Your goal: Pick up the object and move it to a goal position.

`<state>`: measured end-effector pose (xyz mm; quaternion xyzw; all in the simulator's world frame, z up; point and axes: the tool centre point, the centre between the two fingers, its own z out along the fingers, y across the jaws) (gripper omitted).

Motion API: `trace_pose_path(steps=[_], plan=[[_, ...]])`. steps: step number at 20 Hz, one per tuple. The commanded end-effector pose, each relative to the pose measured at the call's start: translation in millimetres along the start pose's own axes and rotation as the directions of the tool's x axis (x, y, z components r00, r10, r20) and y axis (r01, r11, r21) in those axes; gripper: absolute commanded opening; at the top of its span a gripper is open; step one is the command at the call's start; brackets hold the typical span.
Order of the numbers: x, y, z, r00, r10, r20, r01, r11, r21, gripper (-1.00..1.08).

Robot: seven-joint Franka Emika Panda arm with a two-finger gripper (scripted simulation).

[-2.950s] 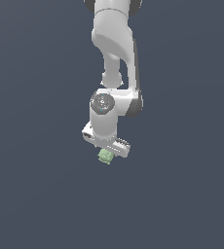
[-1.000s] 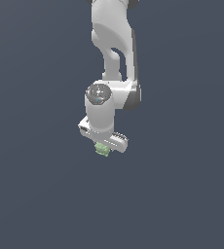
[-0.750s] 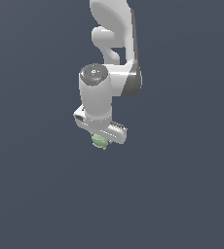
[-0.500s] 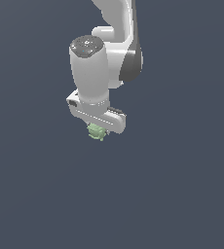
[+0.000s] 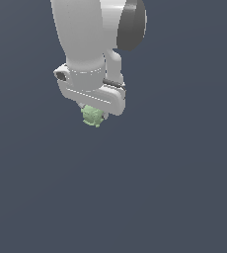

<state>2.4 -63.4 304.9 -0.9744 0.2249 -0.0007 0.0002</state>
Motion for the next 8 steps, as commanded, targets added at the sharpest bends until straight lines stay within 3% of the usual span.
trace_pose_path(steps=[1, 8], plan=[[-0.4, 2.2, -12.7, 1.000, 0.000, 0.001, 0.000, 1.000, -0.001, -1.00], [0.1, 3.7, -26.3, 1.000, -0.001, 0.001, 0.001, 1.000, -0.001, -1.00]])
